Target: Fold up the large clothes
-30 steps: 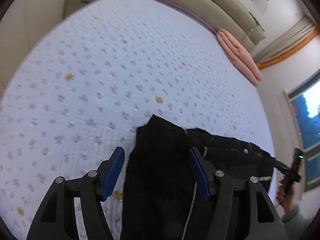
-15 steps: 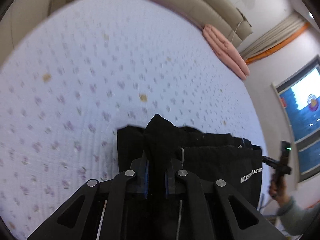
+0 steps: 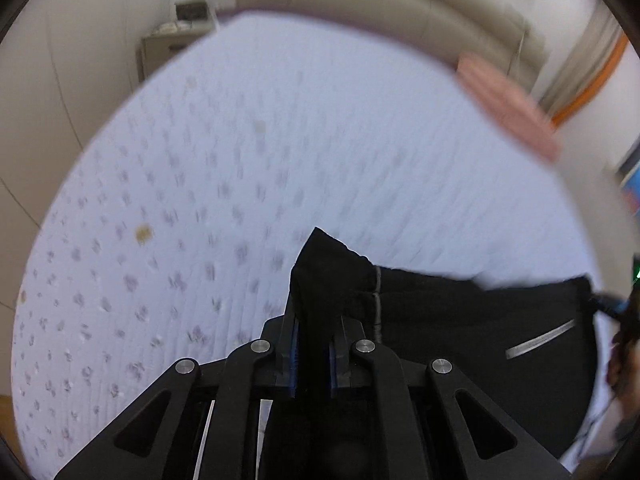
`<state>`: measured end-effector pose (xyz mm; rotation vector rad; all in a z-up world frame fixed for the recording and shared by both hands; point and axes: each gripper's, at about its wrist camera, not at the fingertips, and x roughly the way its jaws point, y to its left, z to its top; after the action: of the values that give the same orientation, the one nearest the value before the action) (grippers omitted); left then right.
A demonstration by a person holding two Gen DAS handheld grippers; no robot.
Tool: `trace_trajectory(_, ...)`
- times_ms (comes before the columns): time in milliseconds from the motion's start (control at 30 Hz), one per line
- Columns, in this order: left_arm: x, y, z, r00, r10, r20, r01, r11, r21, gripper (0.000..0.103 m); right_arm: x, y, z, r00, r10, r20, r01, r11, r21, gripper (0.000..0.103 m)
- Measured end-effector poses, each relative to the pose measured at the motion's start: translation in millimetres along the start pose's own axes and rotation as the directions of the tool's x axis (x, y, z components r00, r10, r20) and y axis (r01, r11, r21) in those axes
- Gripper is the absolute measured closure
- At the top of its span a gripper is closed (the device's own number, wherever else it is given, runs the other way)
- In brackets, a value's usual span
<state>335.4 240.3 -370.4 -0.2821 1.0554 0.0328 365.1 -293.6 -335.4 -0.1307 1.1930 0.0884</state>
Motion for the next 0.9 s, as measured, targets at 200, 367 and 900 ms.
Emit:
trace_trajectory(200, 50.3, 10.4, -20.5, 0.996, -0.004, -0.088, -0.001, 0.998, -0.058, 0.086, 48.1, 14.8, -18.8, 0.994, -0.065, -0.089, 0.064, 0.998, -0.008, 0.078)
trace_trajectory(367, 15.7, 36.0, -6.4, 1.000, 0.014, 0.000, -0.014, 0.989, -0.146, 0.048, 39.6, 4.5, -14.3, 0.994, -0.037, -0.105, 0.038, 0.999, 0.008, 0.070)
trace_trajectory(900, -116.6, -71.0, -90.0, 0.970, -0.219, 0.104, 0.223, 0.974, -0.028, 0.046, -148.1, 84.3, -96.5, 0.946, 0.320, 0.056, -0.320, 0.947, -0.007, 0.048)
